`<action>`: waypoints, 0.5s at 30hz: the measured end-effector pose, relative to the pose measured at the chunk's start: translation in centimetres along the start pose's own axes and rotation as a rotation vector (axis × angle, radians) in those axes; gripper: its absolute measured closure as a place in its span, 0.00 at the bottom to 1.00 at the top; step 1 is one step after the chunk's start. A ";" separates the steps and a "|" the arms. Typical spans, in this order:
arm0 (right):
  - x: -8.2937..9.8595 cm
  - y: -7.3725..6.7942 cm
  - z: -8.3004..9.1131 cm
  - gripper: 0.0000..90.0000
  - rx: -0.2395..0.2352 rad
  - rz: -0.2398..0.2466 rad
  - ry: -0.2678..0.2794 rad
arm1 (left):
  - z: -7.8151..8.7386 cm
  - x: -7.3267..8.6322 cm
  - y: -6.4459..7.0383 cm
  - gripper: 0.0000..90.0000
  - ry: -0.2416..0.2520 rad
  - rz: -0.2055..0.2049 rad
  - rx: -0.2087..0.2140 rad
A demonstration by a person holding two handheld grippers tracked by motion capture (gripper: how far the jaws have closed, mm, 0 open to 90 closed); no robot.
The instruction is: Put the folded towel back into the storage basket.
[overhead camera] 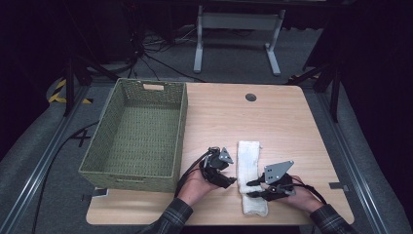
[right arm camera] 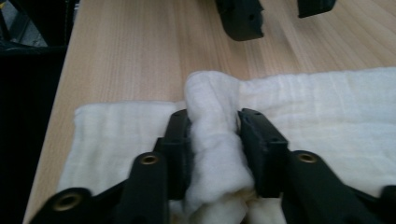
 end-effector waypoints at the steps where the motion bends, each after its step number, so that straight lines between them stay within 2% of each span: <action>1: 0.0 -0.1 0.0 0.84 -0.011 0.000 -0.001 | 0.0 0.0 0.0 0.43 0.001 0.000 -0.002; 4: 0.0 -0.1 0.0 0.88 -0.026 -0.004 -0.002 | 0.1 -0.1 -0.1 0.43 -0.003 0.000 0.000; 6: 0.1 -0.1 0.0 0.90 -0.046 -0.007 0.001 | 0.2 -0.5 -0.3 0.43 0.012 -0.016 -0.010; 9: 0.1 -0.1 0.0 0.90 -0.050 -0.007 -0.001 | 0.2 -1.3 -0.8 0.41 0.052 -0.004 -0.009; 13: 0.1 -0.1 0.0 0.90 -0.052 -0.008 -0.003 | -0.2 -2.6 -1.8 0.39 0.058 -0.019 -0.003; 15: 0.1 -0.1 0.0 0.90 -0.052 -0.005 -0.004 | -0.4 -3.0 -2.0 0.38 0.041 -0.029 0.001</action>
Point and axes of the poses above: each handheld gripper's, and its own axes: z roughly backward along the jaws, x roughly out of its underside, y roughly to its right, the point moved 1 cm from there along -z, roughly forward along the jaws, and after that the axes turned 5 degrees about -z, right-handed, at the moved point
